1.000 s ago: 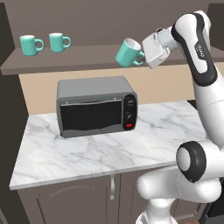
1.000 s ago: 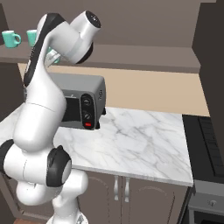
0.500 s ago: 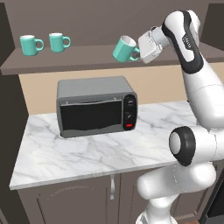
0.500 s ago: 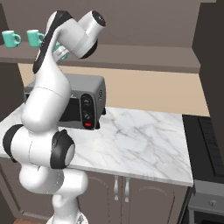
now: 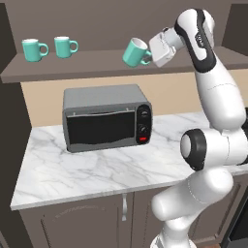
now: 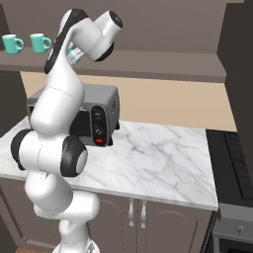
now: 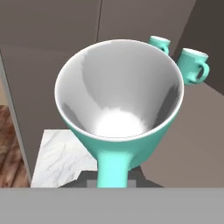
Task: Pick the mug on the counter and place it in the cabinet with the handle facing the right, like the mugs already inside.
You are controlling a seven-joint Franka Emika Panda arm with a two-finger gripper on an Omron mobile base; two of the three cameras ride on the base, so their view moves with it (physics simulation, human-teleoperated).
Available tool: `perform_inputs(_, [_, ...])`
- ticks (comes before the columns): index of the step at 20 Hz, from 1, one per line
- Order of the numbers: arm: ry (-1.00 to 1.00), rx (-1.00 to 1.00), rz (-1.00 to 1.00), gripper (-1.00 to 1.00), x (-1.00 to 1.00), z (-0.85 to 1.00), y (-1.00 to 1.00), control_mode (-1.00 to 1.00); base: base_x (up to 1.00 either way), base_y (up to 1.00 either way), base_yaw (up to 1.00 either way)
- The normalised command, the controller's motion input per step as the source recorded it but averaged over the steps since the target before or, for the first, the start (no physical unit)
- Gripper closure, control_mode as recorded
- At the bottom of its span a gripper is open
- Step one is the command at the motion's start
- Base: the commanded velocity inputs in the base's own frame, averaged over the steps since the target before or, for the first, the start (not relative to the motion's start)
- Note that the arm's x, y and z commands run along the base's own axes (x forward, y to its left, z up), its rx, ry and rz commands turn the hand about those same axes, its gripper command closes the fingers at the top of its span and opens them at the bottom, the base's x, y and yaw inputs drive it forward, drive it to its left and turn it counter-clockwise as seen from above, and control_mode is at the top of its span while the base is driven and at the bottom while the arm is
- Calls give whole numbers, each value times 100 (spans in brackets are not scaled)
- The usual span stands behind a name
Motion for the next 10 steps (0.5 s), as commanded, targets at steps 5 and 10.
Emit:
perform_inputs(5, [0, 0, 9, 100, 15, -3, 0, -100, 0, 0, 0])
perform_inputs(10, [0, 0, 7, 100, 16, -5, 0, -100, 0, 0, 0])
